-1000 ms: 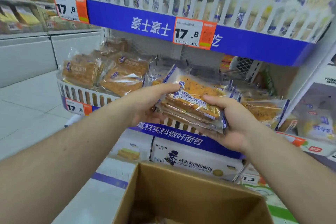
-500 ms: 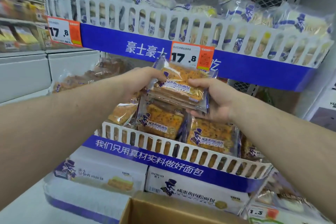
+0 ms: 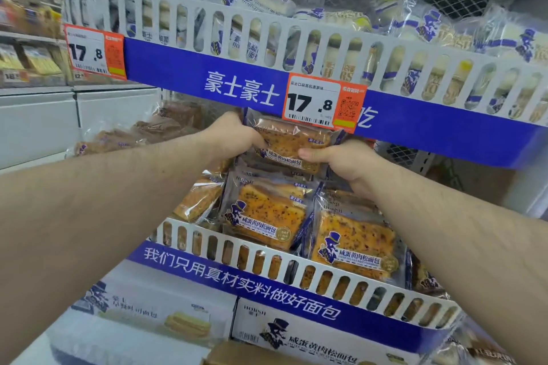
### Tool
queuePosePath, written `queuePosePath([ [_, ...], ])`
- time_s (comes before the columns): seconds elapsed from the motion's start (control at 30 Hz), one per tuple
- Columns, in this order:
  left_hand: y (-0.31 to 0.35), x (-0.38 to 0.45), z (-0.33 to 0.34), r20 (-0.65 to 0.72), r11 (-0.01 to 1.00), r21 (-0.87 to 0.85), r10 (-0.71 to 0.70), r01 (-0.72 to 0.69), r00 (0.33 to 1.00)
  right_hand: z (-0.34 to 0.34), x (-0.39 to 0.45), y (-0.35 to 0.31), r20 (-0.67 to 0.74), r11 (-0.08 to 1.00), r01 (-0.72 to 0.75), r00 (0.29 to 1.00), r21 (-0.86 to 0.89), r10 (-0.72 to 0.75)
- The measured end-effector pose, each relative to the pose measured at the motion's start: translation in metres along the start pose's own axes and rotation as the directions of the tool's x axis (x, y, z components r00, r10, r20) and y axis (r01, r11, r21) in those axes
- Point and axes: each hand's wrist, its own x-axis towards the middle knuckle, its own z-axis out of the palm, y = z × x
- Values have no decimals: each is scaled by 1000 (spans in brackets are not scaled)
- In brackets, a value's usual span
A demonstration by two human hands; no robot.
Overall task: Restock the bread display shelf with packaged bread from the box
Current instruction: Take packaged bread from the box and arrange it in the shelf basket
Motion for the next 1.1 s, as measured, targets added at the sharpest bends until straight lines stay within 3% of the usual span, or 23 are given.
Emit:
queuePosePath([
  [0.23, -6, 11, 1, 96, 980, 139, -154, 139, 983, 7, 20, 7, 64, 988, -154, 986, -26, 155],
  [0.43, -18, 11, 4, 159, 964, -250, -46, 85, 986, 2, 19, 17, -61, 995, -70, 995, 68, 74],
  [0.63, -25, 6, 14, -73, 947, -319, 15, -38, 997, 8, 13, 18, -48, 939, 24, 999, 344, -8],
  [0.77, -26, 6, 12, -102, 947, -304, 80, -107, 992, 13, 12, 14, -5, 925, 21, 1000, 380, -21],
  [0.93, -26, 1, 8, 0, 972, -223, -68, 67, 998, 12, 5, 23, 58, 994, -54, 997, 90, 49],
  [1.0, -23, 0, 8, 41, 965, -232, -119, 125, 992, 14, 5, 22, 21, 992, -58, 998, 112, 56],
  [1.1, -19, -3, 9, 82, 942, -296, -142, 160, 987, 16, 7, 16, -78, 956, -16, 996, 294, 41],
])
